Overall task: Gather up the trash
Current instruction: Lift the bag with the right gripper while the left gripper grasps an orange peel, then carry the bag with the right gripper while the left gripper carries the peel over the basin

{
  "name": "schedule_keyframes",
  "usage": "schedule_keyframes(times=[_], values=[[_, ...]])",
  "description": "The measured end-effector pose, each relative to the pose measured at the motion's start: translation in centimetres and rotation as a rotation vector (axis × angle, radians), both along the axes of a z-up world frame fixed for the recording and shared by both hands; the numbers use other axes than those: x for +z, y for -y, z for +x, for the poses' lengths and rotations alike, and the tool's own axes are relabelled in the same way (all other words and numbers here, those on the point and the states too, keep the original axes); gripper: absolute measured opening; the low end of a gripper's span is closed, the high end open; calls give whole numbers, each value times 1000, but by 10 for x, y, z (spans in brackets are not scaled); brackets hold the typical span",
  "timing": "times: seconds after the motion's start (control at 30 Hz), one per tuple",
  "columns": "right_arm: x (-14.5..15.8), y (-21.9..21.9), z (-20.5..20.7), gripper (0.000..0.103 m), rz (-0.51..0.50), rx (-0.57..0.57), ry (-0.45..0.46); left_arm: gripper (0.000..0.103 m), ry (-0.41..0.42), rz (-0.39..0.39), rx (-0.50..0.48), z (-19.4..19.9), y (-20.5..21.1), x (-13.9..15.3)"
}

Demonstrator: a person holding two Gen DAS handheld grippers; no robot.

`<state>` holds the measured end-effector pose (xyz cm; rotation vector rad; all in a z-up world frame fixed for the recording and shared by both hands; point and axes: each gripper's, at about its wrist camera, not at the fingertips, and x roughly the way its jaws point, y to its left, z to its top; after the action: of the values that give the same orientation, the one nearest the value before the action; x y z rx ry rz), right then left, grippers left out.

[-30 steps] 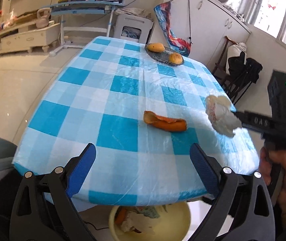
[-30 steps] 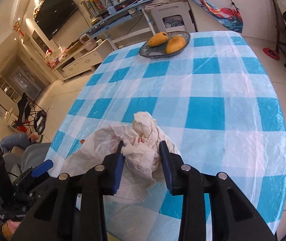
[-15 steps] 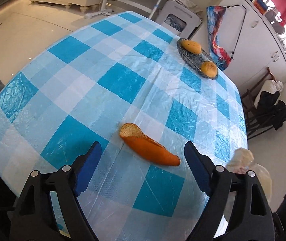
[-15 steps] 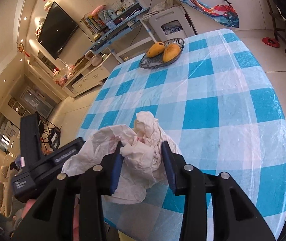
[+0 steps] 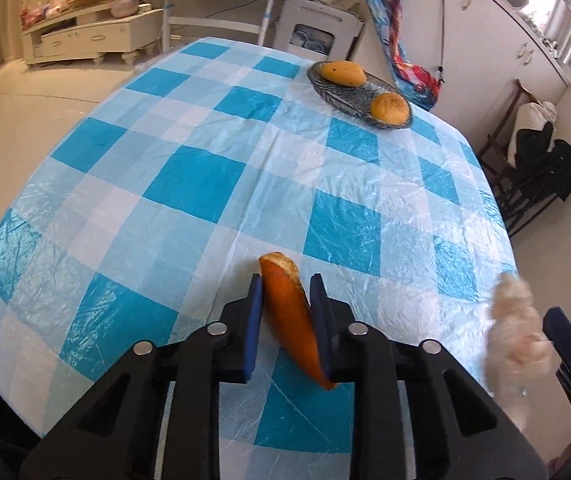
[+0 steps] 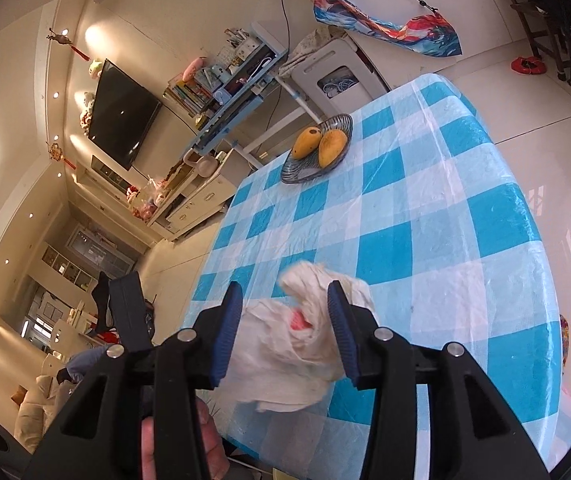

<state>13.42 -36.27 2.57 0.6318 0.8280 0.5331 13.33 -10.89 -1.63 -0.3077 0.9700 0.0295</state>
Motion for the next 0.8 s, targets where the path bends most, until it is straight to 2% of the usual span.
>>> schedule_keyframes(times=[0.07, 0.2, 0.27, 0.3, 0.37, 0.43, 0.53, 0.57, 0.6, 0.67, 0.8], values=[[-1, -1, 0, 44, -8, -2, -1, 16, 15, -33, -64, -6, -9, 1], [-9, -12, 2, 44, -93, 13, -36, 16, 25, -58, -118, -17, -26, 0], [-11, -21, 0, 51, -179, 24, -40, 16, 19, -66, -138, -20, -29, 1], [-11, -25, -1, 53, -224, 31, -31, 17, 12, -63, -151, -21, -28, 0], [-12, -37, -3, 62, -322, 48, -16, 21, 7, -32, -162, -21, -22, 1], [-18, -47, -3, 63, -404, 57, -14, 24, 14, -10, -164, -22, -17, 1], [-34, -56, 0, 63, -473, 75, -39, 25, 32, 40, -177, -27, -9, 1], [-37, -58, 1, 62, -497, 79, -37, 24, 36, 51, -189, -29, -7, 1], [-38, -61, 0, 60, -525, 80, -22, 19, 41, 62, -204, -32, -5, 1], [-39, -68, 0, 37, -571, 103, -2, 17, 54, 62, -230, -39, -5, 2], [-39, -74, -6, 32, -593, 121, 32, 14, 82, 30, -224, -53, -18, 8]])
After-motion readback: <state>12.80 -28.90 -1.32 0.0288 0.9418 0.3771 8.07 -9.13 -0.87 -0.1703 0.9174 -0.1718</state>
